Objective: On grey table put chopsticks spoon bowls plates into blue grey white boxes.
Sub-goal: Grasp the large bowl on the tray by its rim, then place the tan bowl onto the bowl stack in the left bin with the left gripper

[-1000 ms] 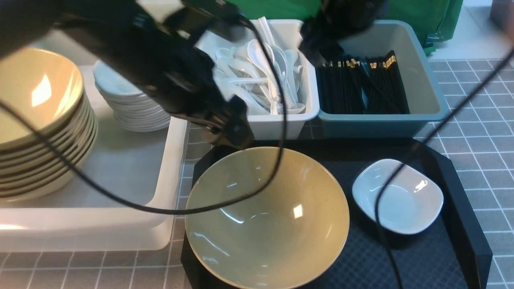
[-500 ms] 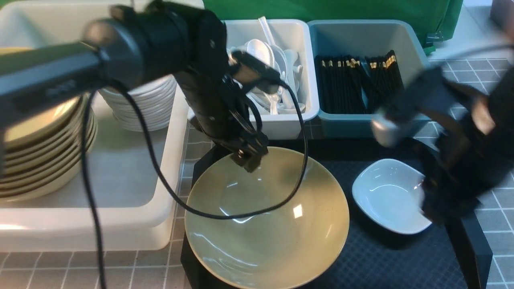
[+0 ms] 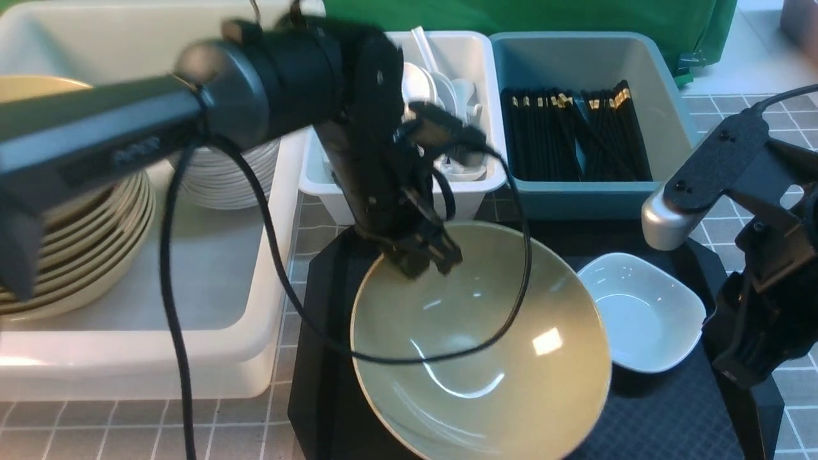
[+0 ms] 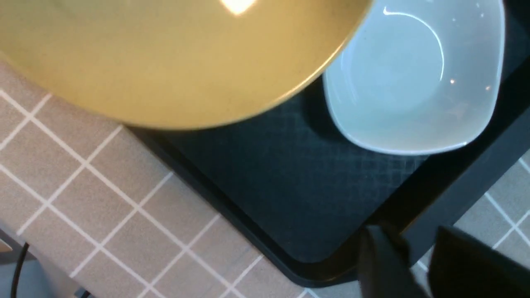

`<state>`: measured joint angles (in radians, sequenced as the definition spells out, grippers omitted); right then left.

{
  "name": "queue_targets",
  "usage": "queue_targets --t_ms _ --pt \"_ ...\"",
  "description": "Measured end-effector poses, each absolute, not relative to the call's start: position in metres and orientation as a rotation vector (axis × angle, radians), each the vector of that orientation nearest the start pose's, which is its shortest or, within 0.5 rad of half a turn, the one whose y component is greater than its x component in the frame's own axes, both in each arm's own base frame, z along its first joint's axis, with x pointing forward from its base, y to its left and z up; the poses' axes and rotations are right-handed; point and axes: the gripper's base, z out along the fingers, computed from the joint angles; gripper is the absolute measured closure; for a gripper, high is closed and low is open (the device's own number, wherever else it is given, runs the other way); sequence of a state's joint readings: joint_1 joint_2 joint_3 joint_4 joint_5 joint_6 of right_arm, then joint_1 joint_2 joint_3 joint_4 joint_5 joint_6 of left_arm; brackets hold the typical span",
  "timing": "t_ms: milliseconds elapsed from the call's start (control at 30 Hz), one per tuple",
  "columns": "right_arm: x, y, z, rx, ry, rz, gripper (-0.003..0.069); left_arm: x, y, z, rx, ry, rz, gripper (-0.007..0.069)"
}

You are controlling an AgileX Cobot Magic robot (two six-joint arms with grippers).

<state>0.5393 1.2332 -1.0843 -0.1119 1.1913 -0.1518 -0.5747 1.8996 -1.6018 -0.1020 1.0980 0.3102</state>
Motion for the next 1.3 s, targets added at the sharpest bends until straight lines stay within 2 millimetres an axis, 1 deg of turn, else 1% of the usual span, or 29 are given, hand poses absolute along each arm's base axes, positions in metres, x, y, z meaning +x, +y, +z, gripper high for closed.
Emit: queue_targets --t_ms 33,67,133,167,200,233,267,300,333,367,400,433,467,500,533,567,600,667,767,800,900,1000,1033,1067,1133,1200,1233,1267,1300 --pt "0.197 0.108 0.324 -0.989 2.612 -0.043 0.0576 0.333 -0.217 0.286 1.164 2.597 -0.183 0.0620" --pt "0.197 0.109 0.324 -0.989 2.610 -0.040 0.0582 0.333 -0.216 0.286 1.163 2.602 -0.182 0.0620" --pt "0.198 0.110 0.328 -0.997 2.586 -0.019 0.0617 0.337 -0.202 0.317 1.100 2.547 -0.161 0.0616" --pt "0.198 0.112 0.331 -1.001 2.572 -0.004 0.0624 0.339 -0.191 0.336 1.043 2.526 -0.167 0.0616" --pt "0.199 0.114 0.336 -1.012 2.550 0.016 0.0626 0.337 -0.177 0.360 0.967 2.494 -0.210 0.0616" --pt "0.199 0.115 0.341 -1.016 2.531 0.033 0.0627 0.337 -0.159 0.379 0.880 2.471 -0.247 0.0616" --pt "0.200 0.116 0.347 -1.020 2.511 0.050 0.0626 0.333 -0.146 0.396 0.815 2.436 -0.289 0.0616" --pt "0.200 0.118 0.350 -1.026 2.497 0.064 0.0626 0.332 -0.132 0.406 0.755 2.427 -0.309 0.0617" --pt "0.200 0.120 0.360 -1.034 2.457 0.091 0.0626 0.323 -0.101 0.427 0.628 2.400 -0.359 0.0619" --pt "0.200 0.120 0.362 -1.037 2.453 0.099 0.0626 0.321 -0.092 0.432 0.594 2.394 -0.369 0.0620" --pt "0.201 0.122 0.369 -1.042 2.422 0.116 0.0626 0.314 -0.065 0.444 0.487 2.379 -0.388 0.0621" --pt "0.201 0.123 0.372 -1.043 2.405 0.131 0.0626 0.309 -0.046 0.450 0.412 2.373 -0.392 0.0622" --pt "0.201 0.124 0.377 -1.038 2.379 0.145 0.0626 0.299 -0.018 0.457 0.298 2.355 -0.389 0.0622" --pt "0.202 0.125 0.379 -1.034 2.363 0.154 0.0626 0.294 0.006 0.460 0.199 2.346 -0.371 0.0622" --pt "0.203 0.127 0.382 -1.028 2.336 0.160 0.0626 0.288 0.030 0.460 0.102 2.335 -0.360 0.0622" --pt "0.204 0.127 0.383 -1.027 2.323 0.161 0.0626 0.283 0.048 0.460 0.026 2.326 -0.355 0.0622" --pt "0.205 0.128 0.384 -1.022 2.304 0.165 0.0626 0.278 0.068 0.457 -0.059 2.315 -0.352 0.0622" --pt "0.207 0.129 0.385 -1.013 2.275 0.169 0.0626 0.269 0.103 0.448 -0.207 2.289 -0.371 0.0622" --pt "0.209 0.130 0.387 -1.008 2.250 0.171 0.0626 0.260 0.136 0.435 -0.353 2.262 -0.389 0.0622" --pt "0.209 0.130 0.387 -1.006 2.240 0.170 0.0626 0.257 0.147 0.427 -0.412 2.249 -0.388 0.0622" --pt "0.210 0.131 0.388 -1.005 2.227 0.172 0.0626 0.258 0.163 0.413 -0.495 2.215 -0.344 0.0622" --pt "0.210 0.131 0.388 -1.013 2.220 0.169 0.0626 0.268 0.172 0.393 -0.522 2.231 -0.319 0.0618" --pt "0.210 0.131 0.388 -1.014 2.220 0.169 0.0625 0.270 0.173 0.390 -0.523 2.239 -0.315 0.0617" --pt "0.210 0.131 0.388 -1.014 2.220 0.168 0.0624 0.278 0.174 0.376 -0.521 2.277 -0.309 0.0607" --pt "0.210 0.131 0.388 -1.015 2.220 0.168 0.0625 0.285 0.175 0.367 -0.510 2.312 -0.296 0.0597" --pt "0.210 0.131 0.388 -1.021 2.216 0.167 0.0625 0.299 0.174 0.348 -0.466 2.393 -0.229 0.0552" --pt "0.210 0.131 0.388 -1.023 2.216 0.166 0.0625 0.301 0.174 0.345 -0.451 2.412 -0.199 0.0539" --pt "0.210 0.131 0.388 -1.025 2.214 0.165 0.0625 0.305 0.172 0.342 -0.419 2.439 -0.153 0.0505" --pt "0.210 0.131 0.388 -1.025 2.214 0.165 0.0625 0.305 0.172 0.341 -0.414 2.448 -0.137 0.0501"
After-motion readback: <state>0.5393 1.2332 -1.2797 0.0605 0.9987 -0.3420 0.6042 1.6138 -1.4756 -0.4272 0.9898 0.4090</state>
